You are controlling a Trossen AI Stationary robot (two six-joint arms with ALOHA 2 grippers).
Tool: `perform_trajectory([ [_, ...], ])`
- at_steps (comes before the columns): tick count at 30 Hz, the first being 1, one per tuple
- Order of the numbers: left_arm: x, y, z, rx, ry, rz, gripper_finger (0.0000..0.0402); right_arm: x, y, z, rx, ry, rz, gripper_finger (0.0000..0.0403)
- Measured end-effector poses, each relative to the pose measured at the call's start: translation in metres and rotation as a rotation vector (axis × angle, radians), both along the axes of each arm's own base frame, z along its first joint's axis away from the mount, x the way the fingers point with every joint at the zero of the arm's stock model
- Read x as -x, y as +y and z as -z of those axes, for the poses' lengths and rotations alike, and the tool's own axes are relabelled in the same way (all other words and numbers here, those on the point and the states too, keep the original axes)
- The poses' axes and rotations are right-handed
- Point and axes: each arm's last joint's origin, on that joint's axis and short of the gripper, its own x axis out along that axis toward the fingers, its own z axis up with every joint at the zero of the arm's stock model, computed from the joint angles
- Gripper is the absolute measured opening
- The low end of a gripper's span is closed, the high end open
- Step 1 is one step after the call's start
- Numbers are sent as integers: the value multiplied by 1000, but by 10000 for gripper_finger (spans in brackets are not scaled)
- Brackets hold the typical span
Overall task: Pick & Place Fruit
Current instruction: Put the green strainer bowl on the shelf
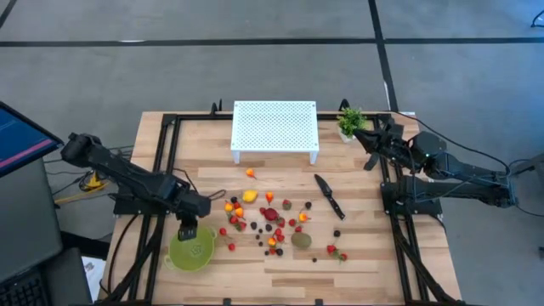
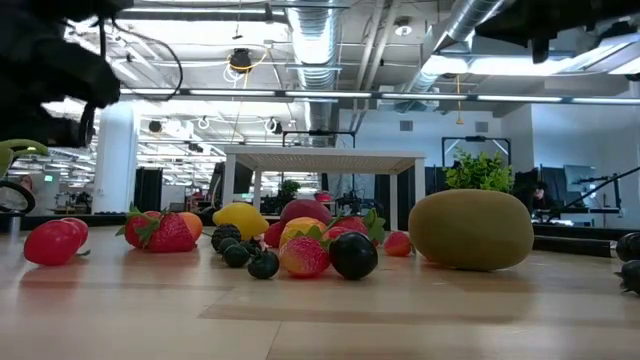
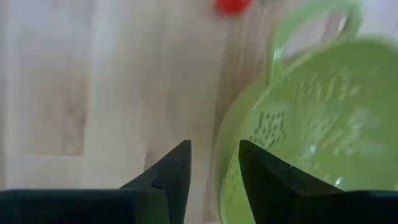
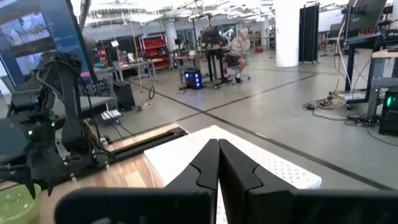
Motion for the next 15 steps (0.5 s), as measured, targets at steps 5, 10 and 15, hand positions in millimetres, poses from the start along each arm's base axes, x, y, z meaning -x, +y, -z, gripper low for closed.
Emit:
perform_trajectory([
  [5, -7, -2, 15, -29, 77, 11, 116, 0, 0, 2, -6, 17, 0, 0],
  [10, -9, -3, 17, 2, 94, 13, 92, 0, 0, 2, -7, 20, 0, 0],
  [15, -7, -3, 10, 27, 56, 16, 47, 0, 0, 2, -7, 21, 0, 0],
])
